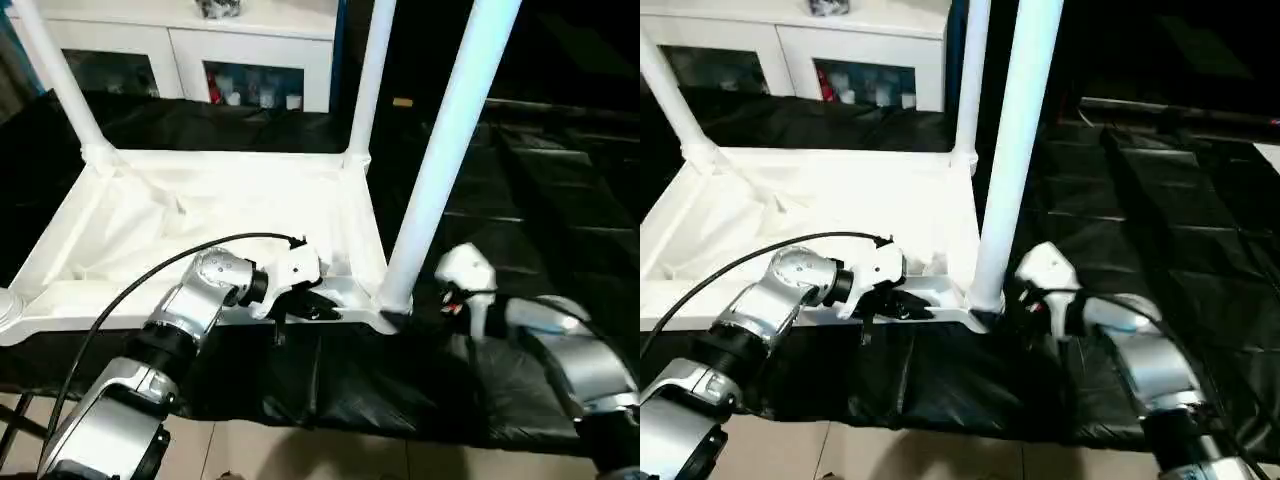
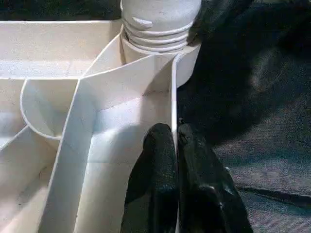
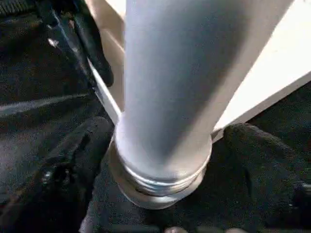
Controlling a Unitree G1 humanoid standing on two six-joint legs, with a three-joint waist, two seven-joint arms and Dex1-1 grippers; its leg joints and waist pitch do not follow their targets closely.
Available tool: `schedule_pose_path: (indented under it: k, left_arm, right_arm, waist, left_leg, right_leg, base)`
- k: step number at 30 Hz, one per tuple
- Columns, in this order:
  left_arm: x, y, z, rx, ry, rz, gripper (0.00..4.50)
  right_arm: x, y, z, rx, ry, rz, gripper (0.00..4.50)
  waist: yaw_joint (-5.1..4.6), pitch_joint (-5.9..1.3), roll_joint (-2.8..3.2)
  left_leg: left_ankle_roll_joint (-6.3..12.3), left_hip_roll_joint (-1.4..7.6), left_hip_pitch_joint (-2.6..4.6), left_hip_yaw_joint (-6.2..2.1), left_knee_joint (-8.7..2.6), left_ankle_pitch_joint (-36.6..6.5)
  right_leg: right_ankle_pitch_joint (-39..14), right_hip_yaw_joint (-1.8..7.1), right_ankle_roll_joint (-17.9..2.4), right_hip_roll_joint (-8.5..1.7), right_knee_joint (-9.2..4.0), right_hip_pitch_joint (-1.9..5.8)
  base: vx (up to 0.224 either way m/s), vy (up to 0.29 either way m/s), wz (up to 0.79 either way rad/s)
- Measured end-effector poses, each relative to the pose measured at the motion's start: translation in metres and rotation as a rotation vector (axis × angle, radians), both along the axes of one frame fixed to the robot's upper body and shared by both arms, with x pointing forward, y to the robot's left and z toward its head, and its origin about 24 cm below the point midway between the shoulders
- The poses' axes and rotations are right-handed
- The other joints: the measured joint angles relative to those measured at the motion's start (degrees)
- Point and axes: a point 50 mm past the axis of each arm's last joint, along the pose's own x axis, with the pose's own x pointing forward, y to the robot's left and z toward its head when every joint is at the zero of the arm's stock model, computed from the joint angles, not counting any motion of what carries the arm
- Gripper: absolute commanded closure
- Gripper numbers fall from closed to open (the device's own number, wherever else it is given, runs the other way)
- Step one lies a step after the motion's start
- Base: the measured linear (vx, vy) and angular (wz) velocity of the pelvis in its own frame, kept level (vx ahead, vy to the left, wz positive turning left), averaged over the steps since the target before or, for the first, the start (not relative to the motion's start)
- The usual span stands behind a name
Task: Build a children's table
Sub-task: Rotate leg to tighten
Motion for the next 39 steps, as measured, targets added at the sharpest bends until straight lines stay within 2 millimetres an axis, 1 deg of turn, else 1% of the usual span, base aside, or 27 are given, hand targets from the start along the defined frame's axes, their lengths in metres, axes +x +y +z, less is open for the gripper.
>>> schedule_pose_path:
  k: [4,6,10,12,17,19,22,24,26,29,31,34,35,36,38,39]
  left_arm:
    - [0.000,0.000,0.000,0.001,0.001,0.002,4.50]
    - [0.000,0.000,0.001,0.001,0.001,0.001,4.50]
    - [0.000,0.000,0.000,0.002,0.003,0.006,4.50]
    - [0.000,0.001,0.000,0.003,0.003,0.009,4.50]
    - [0.001,0.001,-0.001,-0.001,0.009,0.040,4.50]
    - [0.002,0.000,-0.001,-0.004,0.007,0.063,4.50]
    - [0.004,-0.006,-0.003,-0.017,0.004,0.113,4.50]
    - [0.008,-0.016,-0.005,-0.015,-0.020,0.191,4.50]
    - [0.011,-0.028,-0.007,-0.020,-0.039,0.258,4.50]
    - [0.015,-0.040,-0.010,-0.019,-0.057,0.334,4.50]
    - [0.016,-0.042,-0.011,-0.016,-0.068,0.359,4.50]
    - [0.016,-0.042,-0.010,-0.016,-0.071,0.359,4.50]
    - [0.016,-0.042,-0.010,-0.017,-0.068,0.356,4.50]
    - [0.016,-0.042,-0.010,-0.018,-0.067,0.354,4.50]
    - [0.016,-0.040,-0.010,-0.019,-0.067,0.345,4.50]
    - [0.016,-0.039,-0.009,-0.021,-0.069,0.334,4.50]
  right_arm:
    - [0.006,0.007,-0.003,-0.005,-0.001,0.016,0.75]
    - [0.007,0.008,-0.003,-0.002,-0.001,0.018,1.08]
    - [0.007,0.010,-0.007,0.014,0.017,0.025,1.22]
    - [0.007,0.011,-0.008,0.021,0.020,0.026,1.52]
    - [0.008,0.016,-0.012,0.068,0.030,-0.003,1.73]
    - [0.009,0.016,-0.013,0.080,0.025,-0.043,1.73]
    - [0.011,0.022,-0.018,0.110,0.015,-0.129,1.76]
    - [0.018,0.031,-0.025,0.161,-0.007,-0.314,1.76]
    - [0.025,0.035,-0.029,0.184,-0.027,-0.478,1.77]
    - [0.038,0.046,-0.030,0.180,-0.037,-0.621,1.77]
    - [0.042,0.050,-0.030,0.173,-0.046,-0.656,1.77]
    - [0.042,0.050,-0.030,0.176,-0.061,-0.655,1.77]
    - [0.042,0.050,-0.030,0.177,-0.063,-0.653,1.21]
    - [0.041,0.050,-0.030,0.178,-0.065,-0.652,1.08]
    - [0.040,0.050,-0.030,0.195,-0.065,-0.626,1.01]
    - [0.039,0.048,-0.030,0.202,-0.064,-0.604,0.87]
  waist:
    - [0.00,0.01,-0.01]
    - [0.04,0.02,-0.03]
    - [-0.05,0.02,-0.04]
    - [-0.10,0.03,-0.06]
    - [-0.35,0.00,-0.10]
    - [-0.38,0.00,-0.10]
    - [-0.41,-0.04,-0.16]
    - [-0.69,-0.13,-0.23]
    - [-0.83,-0.28,-0.08]
    - [-1.05,-0.48,0.21]
    - [-1.07,-0.56,0.30]
    - [-1.07,-0.57,0.32]
    - [-1.09,-0.57,0.33]
    - [-1.11,-0.57,0.31]
    - [-1.10,-0.56,0.32]
    - [-1.11,-0.56,0.33]
  left_leg:
    - [0.00,0.00,0.01,0.01,0.01,0.00]
    - [0.00,0.00,0.01,0.01,0.02,0.00]
    - [0.00,0.00,0.01,0.01,0.03,0.00]
    - [0.00,0.00,0.01,0.01,0.04,0.00]
    - [0.00,0.01,0.05,0.01,0.04,0.01]
    - [-0.01,0.01,0.05,0.00,0.09,0.02]
    - [-0.01,0.01,0.08,0.00,0.13,0.03]
    - [-0.02,0.00,0.12,-0.01,0.15,0.02]
    - [-0.03,-0.11,0.15,-0.02,0.15,0.02]
    - [-0.02,-0.49,0.20,-0.09,0.14,0.02]
    - [-0.02,-0.50,0.20,-0.18,0.14,0.02]
    - [-0.02,-0.49,0.17,-0.20,0.11,0.02]
    - [-0.02,-0.49,0.18,-0.19,0.09,0.02]
    - [-0.02,-0.49,0.18,-0.20,0.08,0.02]
    - [-0.02,-0.49,0.16,-0.20,0.03,0.02]
    - [-0.01,-0.49,0.14,-0.20,0.01,0.02]
  right_leg:
    - [0.00,-0.01,0.00,0.00,0.00,-0.01]
    - [0.00,0.00,-0.01,0.00,0.00,-0.02]
    - [0.01,0.00,-0.02,0.00,0.02,-0.02]
    - [0.02,0.00,-0.03,0.00,0.02,-0.01]
    - [0.06,0.01,-0.09,0.02,0.04,0.05]
    - [0.09,0.02,-0.13,0.01,0.05,0.05]
    - [0.11,0.03,-0.15,0.01,0.05,0.08]
    - [0.10,0.05,-0.14,0.01,0.05,0.12]
    - [0.10,0.13,-0.12,-0.06,0.00,0.16]
    - [-0.02,0.15,0.06,-0.18,0.01,0.24]
    - [-0.10,0.10,0.20,-0.18,-0.01,0.25]
    - [-0.10,0.10,0.21,-0.18,-0.01,0.25]
    - [-0.10,0.10,0.20,-0.18,-0.01,0.25]
    - [-0.10,0.10,0.20,-0.18,-0.01,0.25]
    - [-0.10,0.08,0.21,-0.18,-0.01,0.22]
    - [-0.10,0.08,0.20,-0.18,-0.01,0.19]
  base:
    - [0.000,0.000,0.00]
    - [0.000,0.000,0.00]
    - [0.000,0.000,0.00]
    - [0.000,0.000,0.00]
    - [0.000,0.000,0.00]
    - [0.000,0.000,0.00]
    - [0.000,0.000,0.00]
    - [0.000,0.000,0.00]
    - [0.000,0.000,0.00]
    - [0.000,0.000,0.00]
    - [0.000,0.000,0.00]
    - [0.000,0.000,0.00]
    - [0.000,0.000,0.00]
    - [0.000,0.000,0.00]
    - [0.000,0.000,0.00]
    - [0.000,0.000,0.00]
